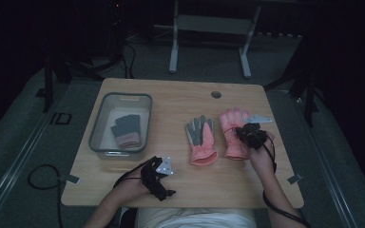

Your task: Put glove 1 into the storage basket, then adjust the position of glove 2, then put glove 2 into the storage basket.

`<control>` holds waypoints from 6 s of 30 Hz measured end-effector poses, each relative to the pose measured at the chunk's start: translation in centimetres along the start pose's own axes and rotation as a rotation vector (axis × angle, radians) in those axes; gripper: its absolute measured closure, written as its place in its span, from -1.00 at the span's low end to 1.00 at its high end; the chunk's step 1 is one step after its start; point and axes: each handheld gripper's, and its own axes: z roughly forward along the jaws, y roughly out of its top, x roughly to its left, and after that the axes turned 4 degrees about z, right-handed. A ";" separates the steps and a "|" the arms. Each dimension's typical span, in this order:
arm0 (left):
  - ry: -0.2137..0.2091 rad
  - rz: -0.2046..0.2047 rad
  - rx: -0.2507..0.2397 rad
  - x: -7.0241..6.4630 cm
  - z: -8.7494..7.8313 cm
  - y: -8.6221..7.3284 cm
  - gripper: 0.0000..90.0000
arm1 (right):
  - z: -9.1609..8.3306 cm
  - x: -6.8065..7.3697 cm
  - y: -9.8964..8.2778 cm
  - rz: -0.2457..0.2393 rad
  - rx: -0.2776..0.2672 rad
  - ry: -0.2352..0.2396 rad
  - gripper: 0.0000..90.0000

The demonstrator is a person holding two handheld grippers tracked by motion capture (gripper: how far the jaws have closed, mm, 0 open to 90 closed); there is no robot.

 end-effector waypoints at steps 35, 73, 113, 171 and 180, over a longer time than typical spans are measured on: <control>0.012 0.009 -0.014 0.0 -0.5 0.1 -0.96 | 0.5 11.4 4.2 0.010 0.024 0.063 0.97; 0.128 -0.168 -0.183 0.9 -3.2 3.8 -0.93 | 1.7 8.4 4.0 -0.096 -0.041 0.081 0.34; -0.085 -0.669 -0.179 12.6 5.5 8.5 0.45 | 6.6 3.7 -0.6 0.111 0.214 0.401 0.49; 0.174 -0.588 -0.178 14.1 -16.4 6.6 0.72 | 1.3 17.2 12.1 -0.001 -0.085 0.460 0.70; 0.217 -0.634 -0.168 14.7 -19.5 3.8 0.72 | 2.5 20.9 14.2 -0.020 -0.082 0.506 0.70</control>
